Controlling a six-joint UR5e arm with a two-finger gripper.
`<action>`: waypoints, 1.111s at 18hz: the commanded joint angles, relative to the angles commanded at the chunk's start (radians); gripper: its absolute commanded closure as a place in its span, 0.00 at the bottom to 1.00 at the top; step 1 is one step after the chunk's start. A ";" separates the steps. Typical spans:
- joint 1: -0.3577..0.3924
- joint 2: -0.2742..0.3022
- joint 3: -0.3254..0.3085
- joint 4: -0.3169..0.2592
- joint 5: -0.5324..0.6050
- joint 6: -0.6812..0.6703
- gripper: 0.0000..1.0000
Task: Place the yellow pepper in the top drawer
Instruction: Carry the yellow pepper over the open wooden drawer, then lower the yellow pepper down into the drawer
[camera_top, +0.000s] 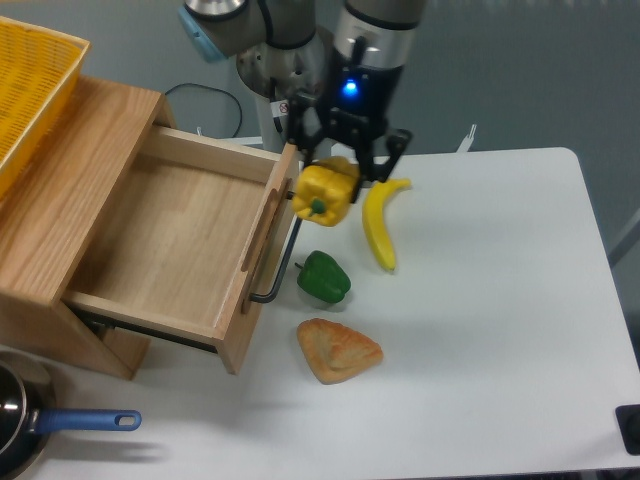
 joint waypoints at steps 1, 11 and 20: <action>-0.018 0.000 -0.005 0.000 0.000 0.000 0.81; -0.118 0.003 -0.041 -0.002 0.000 -0.006 0.81; -0.151 -0.034 -0.049 0.009 0.003 -0.046 0.81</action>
